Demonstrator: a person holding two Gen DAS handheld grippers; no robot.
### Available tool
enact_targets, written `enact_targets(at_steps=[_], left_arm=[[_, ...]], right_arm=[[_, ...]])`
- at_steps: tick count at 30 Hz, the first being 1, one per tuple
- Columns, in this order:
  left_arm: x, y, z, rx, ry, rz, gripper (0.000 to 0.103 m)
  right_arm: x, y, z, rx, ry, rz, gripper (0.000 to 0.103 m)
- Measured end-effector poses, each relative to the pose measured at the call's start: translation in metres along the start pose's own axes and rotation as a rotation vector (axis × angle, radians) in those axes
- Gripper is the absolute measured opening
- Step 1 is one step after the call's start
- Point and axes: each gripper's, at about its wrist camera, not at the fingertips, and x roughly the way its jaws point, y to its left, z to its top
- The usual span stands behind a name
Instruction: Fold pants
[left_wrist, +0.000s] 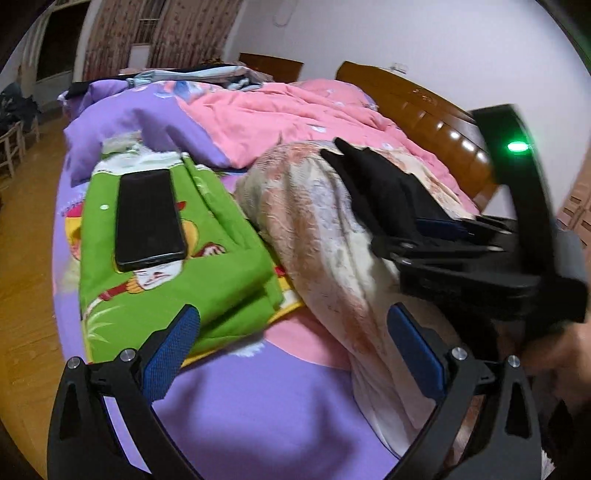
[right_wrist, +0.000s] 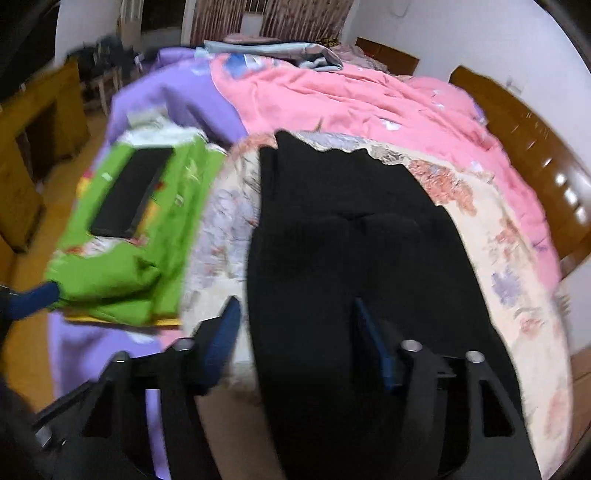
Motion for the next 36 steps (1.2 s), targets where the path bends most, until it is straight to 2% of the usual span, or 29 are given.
enact_targets(at_steps=[2,5,8,9,12,15,17,19,20,21,22,23,24,25,26,27,30,31,33,35,36], left_arm=[[-0.004,-0.004,-0.001,0.007,-0.005,-0.028,0.101],[-0.008,-0.005,0.004,-0.014,-0.005,-0.097,0.101],[-0.004,0.001,0.024,-0.116,0.019,-0.277,0.101],[0.0,0.003,0.036,-0.171,0.023,-0.372,0.101],[0.017,-0.008,0.071,-0.236,0.04,-0.5,0.101],[0.052,-0.033,0.1,-0.229,0.128,-0.54,0.101],[0.084,-0.048,0.114,-0.214,0.192,-0.493,0.101],[0.127,-0.054,0.124,-0.245,0.285,-0.423,0.101],[0.139,-0.053,0.124,-0.271,0.31,-0.431,0.101],[0.154,-0.052,0.124,-0.307,0.331,-0.469,0.101],[0.157,-0.051,0.124,-0.32,0.329,-0.475,0.101],[0.156,-0.049,0.124,-0.323,0.322,-0.481,0.101],[0.152,-0.049,0.124,-0.317,0.312,-0.492,0.1],[0.149,-0.048,0.124,-0.305,0.303,-0.499,0.097],[0.148,-0.045,0.123,-0.299,0.302,-0.503,0.094],[0.147,-0.039,0.121,-0.303,0.298,-0.524,0.092],[0.141,-0.017,0.121,-0.357,0.294,-0.635,0.092],[0.137,-0.01,0.122,-0.375,0.288,-0.651,0.092],[0.126,0.0,0.127,-0.382,0.262,-0.644,0.097],[0.119,0.006,0.134,-0.369,0.246,-0.628,0.099],[0.119,0.008,0.136,-0.363,0.256,-0.622,0.099]], right_arm=[[-0.007,-0.014,-0.002,0.064,-0.039,0.051,0.037],[-0.023,-0.053,-0.014,0.252,-0.139,0.216,0.028],[-0.029,-0.08,-0.027,0.365,-0.214,0.343,0.026],[-0.029,-0.084,-0.029,0.384,-0.223,0.363,0.026],[-0.029,-0.087,-0.035,0.407,-0.238,0.382,0.02],[-0.036,-0.081,-0.036,0.385,-0.255,0.36,0.018],[-0.039,-0.08,-0.036,0.385,-0.262,0.351,0.017],[-0.04,-0.082,-0.038,0.396,-0.257,0.351,0.017],[-0.039,-0.082,-0.038,0.399,-0.25,0.346,0.017],[-0.039,-0.084,-0.04,0.4,-0.232,0.347,0.017],[-0.039,-0.085,-0.04,0.402,-0.217,0.357,0.023],[-0.04,-0.086,-0.042,0.406,-0.203,0.363,0.042],[-0.042,-0.088,-0.043,0.412,-0.195,0.367,0.057],[-0.048,-0.091,-0.047,0.424,-0.208,0.353,0.089],[-0.055,-0.095,-0.05,0.437,-0.243,0.34,0.096],[-0.061,-0.099,-0.054,0.447,-0.27,0.344,0.096],[-0.069,-0.1,-0.055,0.429,-0.264,0.326,0.092],[-0.071,-0.09,-0.052,0.361,-0.262,0.293,0.084],[-0.066,-0.066,-0.043,0.249,-0.222,0.245,0.078],[-0.056,-0.048,-0.034,0.183,-0.192,0.239,0.068],[-0.049,-0.039,-0.03,0.157,-0.168,0.233,0.067]])
